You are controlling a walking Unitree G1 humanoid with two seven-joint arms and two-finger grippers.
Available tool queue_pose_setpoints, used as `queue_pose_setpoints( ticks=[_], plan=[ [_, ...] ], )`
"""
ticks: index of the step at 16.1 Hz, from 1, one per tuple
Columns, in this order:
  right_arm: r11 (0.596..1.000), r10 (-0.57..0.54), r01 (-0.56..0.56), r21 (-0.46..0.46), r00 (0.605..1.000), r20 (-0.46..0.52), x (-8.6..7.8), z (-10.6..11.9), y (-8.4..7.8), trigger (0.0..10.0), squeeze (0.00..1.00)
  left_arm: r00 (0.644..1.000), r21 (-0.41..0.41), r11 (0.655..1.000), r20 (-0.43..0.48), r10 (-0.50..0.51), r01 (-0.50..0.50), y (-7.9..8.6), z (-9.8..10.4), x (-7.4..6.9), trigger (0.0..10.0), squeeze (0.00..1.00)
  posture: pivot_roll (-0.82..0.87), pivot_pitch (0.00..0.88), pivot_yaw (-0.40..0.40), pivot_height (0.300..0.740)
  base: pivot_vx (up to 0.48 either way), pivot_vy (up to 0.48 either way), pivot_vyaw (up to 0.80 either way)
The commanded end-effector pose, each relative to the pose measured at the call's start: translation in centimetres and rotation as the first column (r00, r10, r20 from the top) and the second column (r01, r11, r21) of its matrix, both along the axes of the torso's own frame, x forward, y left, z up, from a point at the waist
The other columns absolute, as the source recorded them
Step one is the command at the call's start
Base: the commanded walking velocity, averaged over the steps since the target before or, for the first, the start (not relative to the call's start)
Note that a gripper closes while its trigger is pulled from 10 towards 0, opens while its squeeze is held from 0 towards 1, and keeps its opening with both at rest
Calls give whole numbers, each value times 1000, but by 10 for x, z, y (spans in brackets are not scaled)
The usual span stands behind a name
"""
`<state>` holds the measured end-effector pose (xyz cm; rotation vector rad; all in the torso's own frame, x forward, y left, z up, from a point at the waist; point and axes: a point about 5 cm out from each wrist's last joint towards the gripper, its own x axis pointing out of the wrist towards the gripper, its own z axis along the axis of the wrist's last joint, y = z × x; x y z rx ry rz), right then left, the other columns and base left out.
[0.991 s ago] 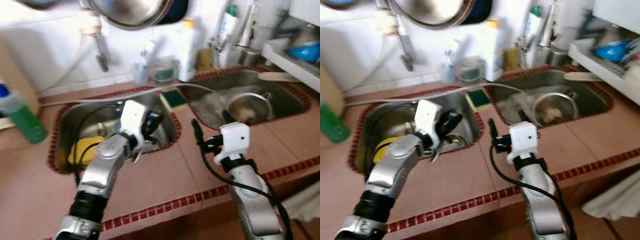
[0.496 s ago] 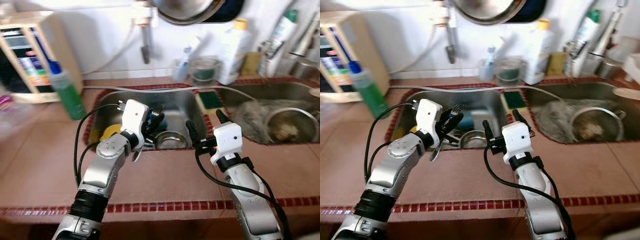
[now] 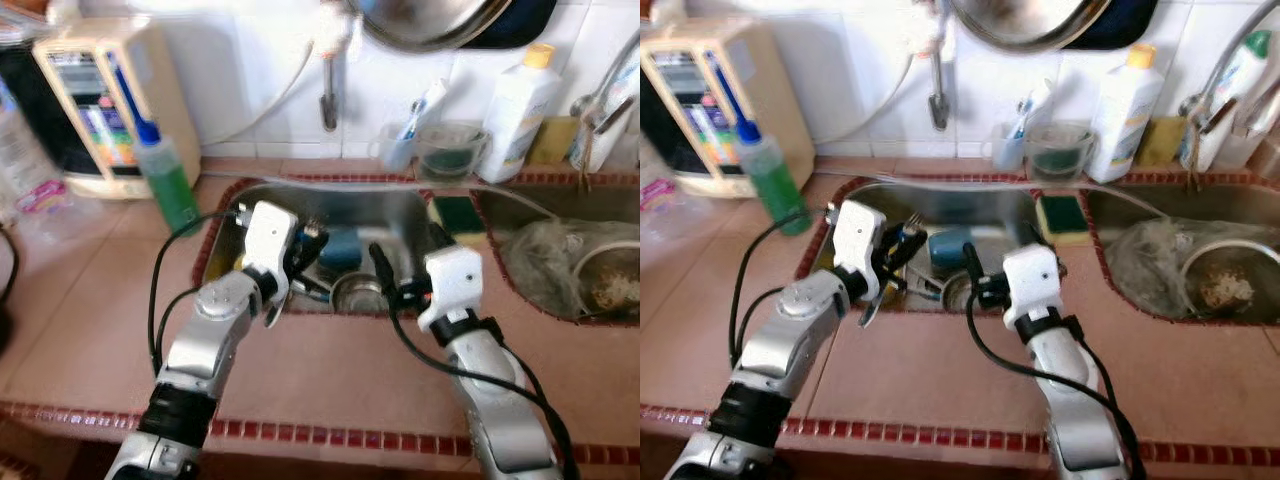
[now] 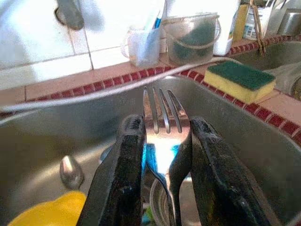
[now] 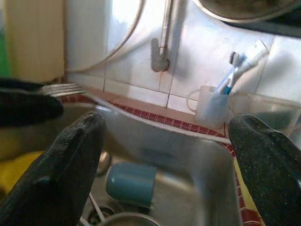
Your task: Kitchen organization
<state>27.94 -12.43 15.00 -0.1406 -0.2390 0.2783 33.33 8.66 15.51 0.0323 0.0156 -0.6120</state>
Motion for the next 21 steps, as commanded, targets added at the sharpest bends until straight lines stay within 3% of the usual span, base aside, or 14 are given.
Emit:
queue_pose_setpoints(
  ticks=[1, 6, 8, 11, 14, 17, 21],
  plan=[
    [1000, -5, 5, -4, 1000, -4, 0, 2, -3, 10000, 0, 1000, 11, 1000, 7, -10, 10, -1, 3, 1, 10000, 0, -297, 15, 85, 740, 0, 0, 0],
    [996, 86, -84, 31, 995, -57, -6, -2, 10, 10000, 0, 999, 79, 996, -9, -51, 52, -20, 4, 14, 10000, 0, -294, 33, 91, 740, 0, 0, 0],
    [984, 178, -177, 18, 980, -84, -13, -2, 15, 10000, 0, 997, 63, 996, -17, -69, 70, -26, 16, 25, 10000, 0, -295, 66, 93, 740, 0, 0, 0],
    [949, 314, -308, 65, 941, -124, -32, 4, 16, 10000, 0, 989, 140, 983, 69, -127, 116, -30, 47, 46, 10000, 0, -305, 141, 114, 740, 0, 0, 0],
    [950, 308, -294, 109, 940, -149, -47, 9, 13, 10000, 0, 984, 192, 971, 82, -161, 143, -32, 55, 55, 10000, 0, -325, 224, 136, 740, 0, 0, 0],
    [950, 285, -253, 182, 941, -181, -71, 18, 11, 10000, 0, 972, 256, 946, 67, -224, 201, -36, 49, 57, 10000, 0, -336, 313, 155, 740, 0, 0, 0],
    [946, 271, -215, 241, 934, -230, -96, 19, 9, 10000, 0, 967, 291, 935, 90, -240, 205, -32, 55, 61, 10000, 0, -324, 354, 158, 740, 0, 0, 0]
  ],
)
